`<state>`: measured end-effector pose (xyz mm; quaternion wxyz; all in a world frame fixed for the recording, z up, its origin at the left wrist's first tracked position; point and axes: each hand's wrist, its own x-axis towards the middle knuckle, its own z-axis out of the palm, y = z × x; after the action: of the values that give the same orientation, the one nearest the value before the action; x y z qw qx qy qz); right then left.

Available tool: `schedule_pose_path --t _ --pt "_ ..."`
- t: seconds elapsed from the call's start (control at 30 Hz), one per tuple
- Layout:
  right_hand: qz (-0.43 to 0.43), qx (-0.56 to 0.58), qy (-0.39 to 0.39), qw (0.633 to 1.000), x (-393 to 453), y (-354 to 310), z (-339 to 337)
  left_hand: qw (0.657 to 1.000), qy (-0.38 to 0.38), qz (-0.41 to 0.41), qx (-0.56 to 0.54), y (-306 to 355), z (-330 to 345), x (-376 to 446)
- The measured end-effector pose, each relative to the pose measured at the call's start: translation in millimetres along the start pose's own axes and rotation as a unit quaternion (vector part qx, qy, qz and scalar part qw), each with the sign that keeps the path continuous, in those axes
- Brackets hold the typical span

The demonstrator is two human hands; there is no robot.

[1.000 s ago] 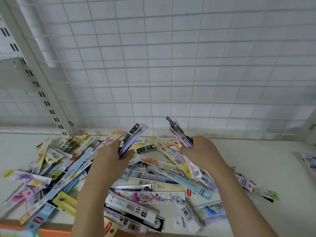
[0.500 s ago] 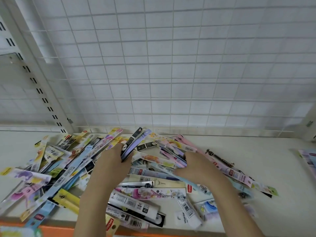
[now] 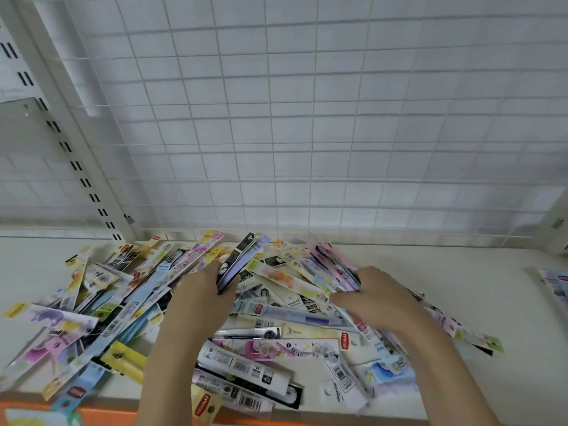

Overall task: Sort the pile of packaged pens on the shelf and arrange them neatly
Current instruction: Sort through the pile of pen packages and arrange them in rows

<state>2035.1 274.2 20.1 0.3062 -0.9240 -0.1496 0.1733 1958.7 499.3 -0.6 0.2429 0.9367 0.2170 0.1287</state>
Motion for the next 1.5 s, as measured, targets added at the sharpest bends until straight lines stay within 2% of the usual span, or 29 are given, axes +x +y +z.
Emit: schedule_pose_path --t 0.17,0.4,0.53,0.73,1.07,1.17,1.37,1.5 --pt "0.004 0.102 0.021 0.995 -11.3 9.9 -21.5 1.0 -0.028 0.013 0.0 15.8 11.5 5.1" --pt "0.007 0.143 0.075 0.987 -22.2 22.0 -40.2 0.999 -0.028 0.017 0.002 32.1 24.9 10.8" --pt "0.001 0.153 0.07 0.986 -23.0 27.8 -46.0 1.0 -0.021 -0.02 -0.006 39.4 36.2 19.7" --pt "0.004 0.142 0.055 0.988 -24.8 37.4 -52.0 0.993 -0.057 -0.099 0.019 52.4 59.7 44.3" --pt "-0.031 0.201 -0.01 0.979 -31.8 45.1 -61.8 0.981 -0.088 -0.143 0.095 68.7 78.3 54.1" --pt "-0.038 0.203 -0.019 0.978 -29.2 47.2 -61.7 0.983 -0.091 -0.136 0.078 69.8 70.7 53.1" --pt "-0.049 0.2 -0.016 0.978 -21.8 50.7 -62.7 0.985 -0.069 -0.137 -0.079 78.0 51.6 41.6" --pt "-0.063 0.188 -0.018 0.98 -20.3 55.8 -61.8 0.984 -0.079 -0.112 -0.119 86.4 42.4 32.9"
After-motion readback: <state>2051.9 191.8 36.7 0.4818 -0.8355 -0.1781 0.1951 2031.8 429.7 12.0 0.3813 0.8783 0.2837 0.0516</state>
